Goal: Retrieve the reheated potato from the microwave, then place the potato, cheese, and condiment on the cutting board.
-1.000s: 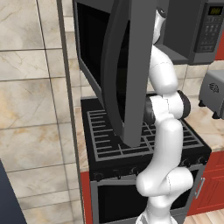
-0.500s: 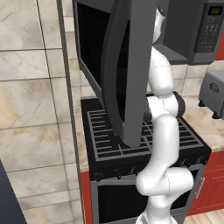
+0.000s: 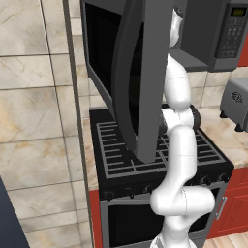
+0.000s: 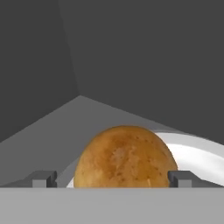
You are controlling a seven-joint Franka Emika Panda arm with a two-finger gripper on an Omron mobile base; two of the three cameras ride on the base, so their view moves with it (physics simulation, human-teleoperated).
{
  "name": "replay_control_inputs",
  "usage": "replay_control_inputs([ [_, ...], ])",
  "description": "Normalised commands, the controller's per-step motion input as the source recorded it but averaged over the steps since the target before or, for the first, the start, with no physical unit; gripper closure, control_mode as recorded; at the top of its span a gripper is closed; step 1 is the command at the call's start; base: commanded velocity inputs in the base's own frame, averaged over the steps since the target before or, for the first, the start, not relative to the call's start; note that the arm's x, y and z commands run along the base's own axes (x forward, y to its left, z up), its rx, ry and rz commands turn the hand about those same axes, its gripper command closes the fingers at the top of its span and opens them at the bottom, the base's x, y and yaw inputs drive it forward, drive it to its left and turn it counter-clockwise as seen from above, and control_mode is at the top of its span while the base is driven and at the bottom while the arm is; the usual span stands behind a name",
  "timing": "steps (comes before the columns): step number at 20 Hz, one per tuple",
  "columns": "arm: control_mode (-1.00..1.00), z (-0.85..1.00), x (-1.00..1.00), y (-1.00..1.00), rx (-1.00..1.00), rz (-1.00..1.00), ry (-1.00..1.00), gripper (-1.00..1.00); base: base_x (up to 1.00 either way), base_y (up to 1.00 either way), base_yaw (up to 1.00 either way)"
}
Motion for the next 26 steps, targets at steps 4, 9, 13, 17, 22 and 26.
replay_control_inputs([
  [4, -1.00, -0.18, 0.00, 0.14, -0.08, 0.05, 0.00, -1.00, 0.00, 0.00, 0.00],
  [9, -1.00, -0.13, 0.00, 0.08, -0.09, 0.04, 0.00, -1.00, 0.00, 0.00, 0.00],
  [13, -1.00, -0.22, 0.05, 0.09, -0.12, 0.01, -0.01, -1.00, 0.00, 0.00, 0.00],
  [17, -1.00, -0.27, 0.12, 0.05, -0.10, 0.00, -0.04, -1.00, 0.00, 0.00, 0.00],
  [22, -1.00, -0.21, 0.31, 0.07, -0.03, 0.00, -0.07, -1.00, 0.00, 0.00, 0.00],
  [26, -1.00, -0.13, 0.41, 0.08, 0.00, 0.00, -0.02, -1.00, 0.00, 0.00, 0.00],
])
